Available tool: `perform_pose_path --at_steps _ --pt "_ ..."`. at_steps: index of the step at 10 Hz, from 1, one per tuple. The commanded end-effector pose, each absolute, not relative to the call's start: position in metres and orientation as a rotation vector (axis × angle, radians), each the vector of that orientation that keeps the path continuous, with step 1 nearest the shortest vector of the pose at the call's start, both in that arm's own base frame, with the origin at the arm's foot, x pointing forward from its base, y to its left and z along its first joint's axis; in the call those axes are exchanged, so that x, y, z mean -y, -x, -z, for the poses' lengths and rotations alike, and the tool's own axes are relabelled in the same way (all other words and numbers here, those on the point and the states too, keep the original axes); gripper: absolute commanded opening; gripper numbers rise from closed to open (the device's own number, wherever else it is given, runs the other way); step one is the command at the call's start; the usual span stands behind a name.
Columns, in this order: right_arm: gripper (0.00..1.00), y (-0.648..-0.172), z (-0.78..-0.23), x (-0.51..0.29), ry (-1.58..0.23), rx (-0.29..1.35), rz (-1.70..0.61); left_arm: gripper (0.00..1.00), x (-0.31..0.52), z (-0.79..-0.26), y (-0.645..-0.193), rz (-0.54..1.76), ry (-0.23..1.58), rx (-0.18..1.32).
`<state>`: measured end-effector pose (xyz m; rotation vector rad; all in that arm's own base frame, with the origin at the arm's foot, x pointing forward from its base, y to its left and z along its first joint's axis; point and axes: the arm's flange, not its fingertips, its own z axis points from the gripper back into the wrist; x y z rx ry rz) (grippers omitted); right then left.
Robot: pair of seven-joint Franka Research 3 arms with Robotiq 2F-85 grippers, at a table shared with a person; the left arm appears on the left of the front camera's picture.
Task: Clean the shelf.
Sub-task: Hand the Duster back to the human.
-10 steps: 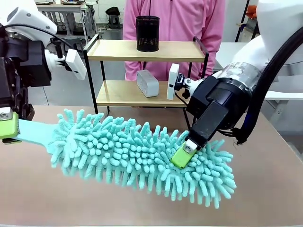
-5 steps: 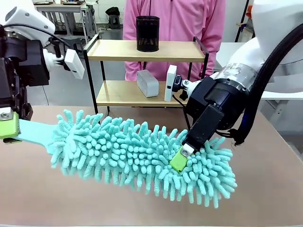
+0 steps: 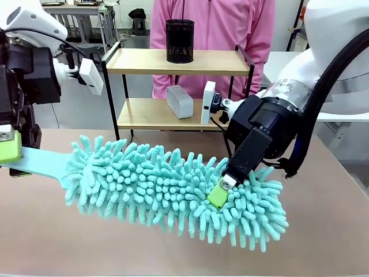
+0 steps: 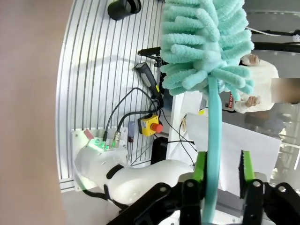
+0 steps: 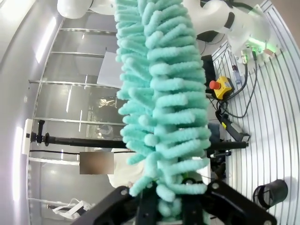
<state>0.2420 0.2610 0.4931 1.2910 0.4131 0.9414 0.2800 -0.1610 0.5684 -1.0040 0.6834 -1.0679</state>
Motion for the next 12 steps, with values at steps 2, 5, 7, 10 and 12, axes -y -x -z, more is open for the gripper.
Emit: perform_pose_path --at_steps 2,5,7,10,12 --pt "0.0 -0.245 -0.495 -0.255 -1.284 -0.409 -0.969 1.0 0.154 -0.573 -0.282 1.048 0.968 -0.64" --pt "0.0 -0.244 -0.496 -0.246 -1.279 -0.4 -0.94 1.0 0.109 -0.571 -0.301 0.749 0.91 -0.38" --pt "0.0 -0.245 -0.493 -0.24 -1.291 -0.415 -0.925 1.0 0.059 -0.562 -0.315 0.517 0.935 -0.24" --pt "0.0 -0.243 -0.499 -0.207 -1.33 -0.359 -0.886 1.0 -0.022 -0.547 -0.319 0.145 1.012 0.079" --pt "0.0 -0.234 -0.521 -0.169 -1.366 -0.235 -0.894 1.0 -0.039 -0.526 -0.324 -0.041 0.938 0.235"
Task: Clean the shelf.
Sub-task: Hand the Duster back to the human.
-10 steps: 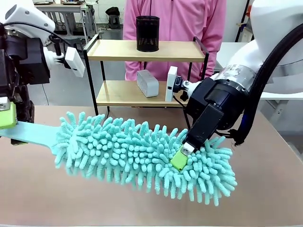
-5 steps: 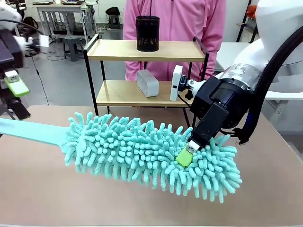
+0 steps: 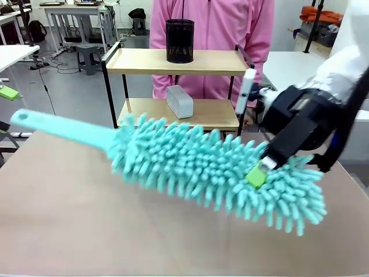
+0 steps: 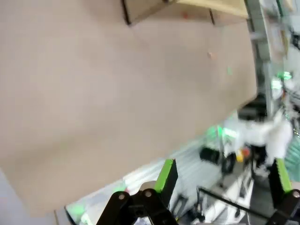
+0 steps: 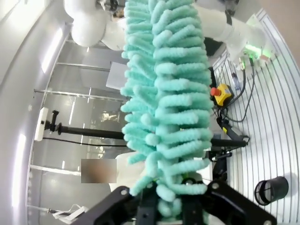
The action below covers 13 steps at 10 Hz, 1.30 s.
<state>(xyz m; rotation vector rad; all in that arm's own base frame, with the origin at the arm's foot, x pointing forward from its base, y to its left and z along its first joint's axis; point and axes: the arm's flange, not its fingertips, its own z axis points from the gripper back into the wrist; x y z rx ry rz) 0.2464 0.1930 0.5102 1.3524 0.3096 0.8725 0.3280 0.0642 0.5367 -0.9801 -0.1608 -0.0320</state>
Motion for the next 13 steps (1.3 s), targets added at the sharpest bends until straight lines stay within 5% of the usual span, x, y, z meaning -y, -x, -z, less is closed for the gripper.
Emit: perform_pose_path --at_steps 1,4,5,9,13 --pt "0.0 -0.23 -0.534 -0.149 -1.398 -0.115 -0.864 1.0 -0.04 -0.515 -0.332 -0.031 0.92 0.211" --pt "0.0 -0.221 -0.56 -0.062 -1.555 0.459 -0.538 1.0 -0.023 -0.492 -0.347 0.029 0.825 0.028" --pt "0.1 -0.221 -0.555 -0.037 -1.61 0.527 -0.396 1.0 -0.041 -0.5 -0.337 -0.003 0.866 0.182" --pt "0.1 -0.239 -0.473 0.053 -1.629 0.507 0.103 1.0 -0.041 -0.5 -0.337 -0.003 0.866 0.182" --pt "0.1 -0.259 -0.399 0.064 -1.686 0.311 0.231 1.0 -0.041 -0.5 -0.337 -0.003 0.866 0.182"
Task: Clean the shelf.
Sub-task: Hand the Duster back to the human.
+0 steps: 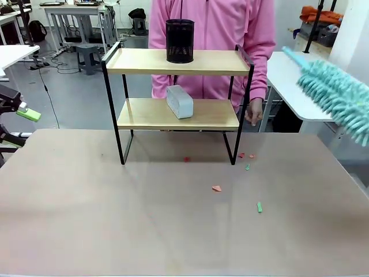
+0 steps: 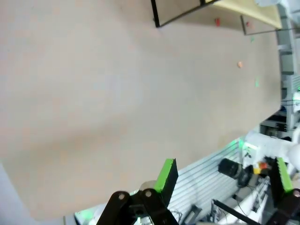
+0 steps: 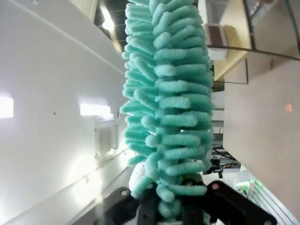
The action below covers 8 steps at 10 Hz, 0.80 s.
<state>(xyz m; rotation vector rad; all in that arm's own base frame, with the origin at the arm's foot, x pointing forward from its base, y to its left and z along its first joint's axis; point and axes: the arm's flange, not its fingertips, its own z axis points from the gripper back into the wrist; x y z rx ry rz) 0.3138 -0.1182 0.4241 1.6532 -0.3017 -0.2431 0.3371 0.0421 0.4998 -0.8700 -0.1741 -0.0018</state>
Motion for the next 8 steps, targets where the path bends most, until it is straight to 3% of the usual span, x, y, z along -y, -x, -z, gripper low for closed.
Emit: perform_pose_path --at_steps 1,8 --pt "0.1 -0.2616 -0.3943 0.0611 -1.713 0.286 0.225 1.0 -0.0413 -0.4998 -0.337 -0.003 0.866 0.182" --pt "0.1 -0.2695 -0.3909 0.0521 -1.698 0.292 0.232 1.0 -0.0413 -0.4998 -0.337 -0.003 0.866 0.182"
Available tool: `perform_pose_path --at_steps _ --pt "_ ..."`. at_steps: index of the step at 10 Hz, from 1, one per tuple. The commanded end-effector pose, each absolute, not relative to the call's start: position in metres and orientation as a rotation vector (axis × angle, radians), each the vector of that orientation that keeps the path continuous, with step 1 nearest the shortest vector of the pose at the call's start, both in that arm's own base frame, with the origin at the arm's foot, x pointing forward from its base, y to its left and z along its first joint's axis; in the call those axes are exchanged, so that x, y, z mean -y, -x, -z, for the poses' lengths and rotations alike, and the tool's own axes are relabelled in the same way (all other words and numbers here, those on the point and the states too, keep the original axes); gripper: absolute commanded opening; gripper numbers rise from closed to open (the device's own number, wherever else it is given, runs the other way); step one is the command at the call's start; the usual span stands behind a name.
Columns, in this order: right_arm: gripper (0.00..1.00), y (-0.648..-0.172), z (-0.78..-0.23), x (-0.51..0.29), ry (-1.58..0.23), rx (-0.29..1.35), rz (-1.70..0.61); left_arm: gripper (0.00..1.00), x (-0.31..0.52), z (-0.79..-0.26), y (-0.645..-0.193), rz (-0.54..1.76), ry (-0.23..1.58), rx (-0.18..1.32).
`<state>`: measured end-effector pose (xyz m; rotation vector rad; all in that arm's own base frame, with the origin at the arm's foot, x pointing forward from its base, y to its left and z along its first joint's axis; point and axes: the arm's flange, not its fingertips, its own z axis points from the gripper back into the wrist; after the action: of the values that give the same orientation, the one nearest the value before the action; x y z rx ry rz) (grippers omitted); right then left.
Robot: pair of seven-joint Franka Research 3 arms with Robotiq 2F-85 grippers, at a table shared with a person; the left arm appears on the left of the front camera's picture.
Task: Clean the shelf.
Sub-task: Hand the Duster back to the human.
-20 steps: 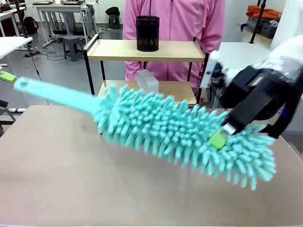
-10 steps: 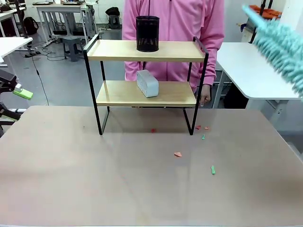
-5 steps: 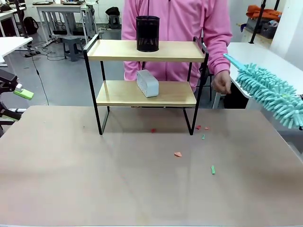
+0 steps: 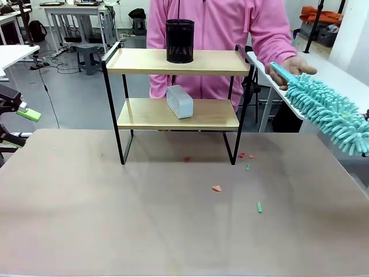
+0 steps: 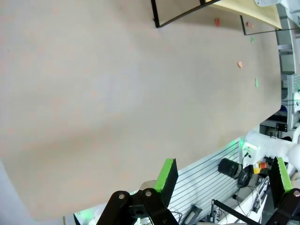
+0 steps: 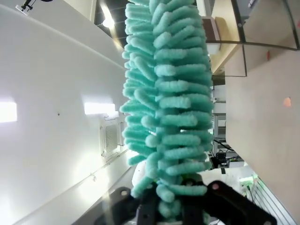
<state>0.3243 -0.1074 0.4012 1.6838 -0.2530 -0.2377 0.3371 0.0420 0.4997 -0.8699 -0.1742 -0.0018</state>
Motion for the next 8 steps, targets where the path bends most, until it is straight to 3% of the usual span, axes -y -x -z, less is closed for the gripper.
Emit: perform_pose_path --at_steps 1,5,6,7,8 --pt "0.1 -0.2696 -0.3906 0.0523 -1.676 0.289 0.246 1.0 -0.0413 -0.4998 -0.337 -0.003 0.866 0.182" --pt "0.1 -0.27 -0.3896 0.0523 -1.698 0.285 0.233 1.0 -0.0413 -0.4998 -0.337 -0.003 0.866 0.182" --pt "0.54 -0.2712 -0.3888 0.0509 -1.703 0.279 0.24 1.0 -0.0413 -0.4998 -0.337 -0.003 0.866 0.182" --pt "0.71 -0.2722 -0.3894 0.0498 -1.706 0.272 0.237 1.0 -0.0413 -0.4998 -0.337 -0.003 0.866 0.182" --pt "1.0 -0.2729 -0.391 0.0487 -1.703 0.269 0.231 1.0 -0.0413 -0.4998 -0.337 -0.003 0.866 0.182"
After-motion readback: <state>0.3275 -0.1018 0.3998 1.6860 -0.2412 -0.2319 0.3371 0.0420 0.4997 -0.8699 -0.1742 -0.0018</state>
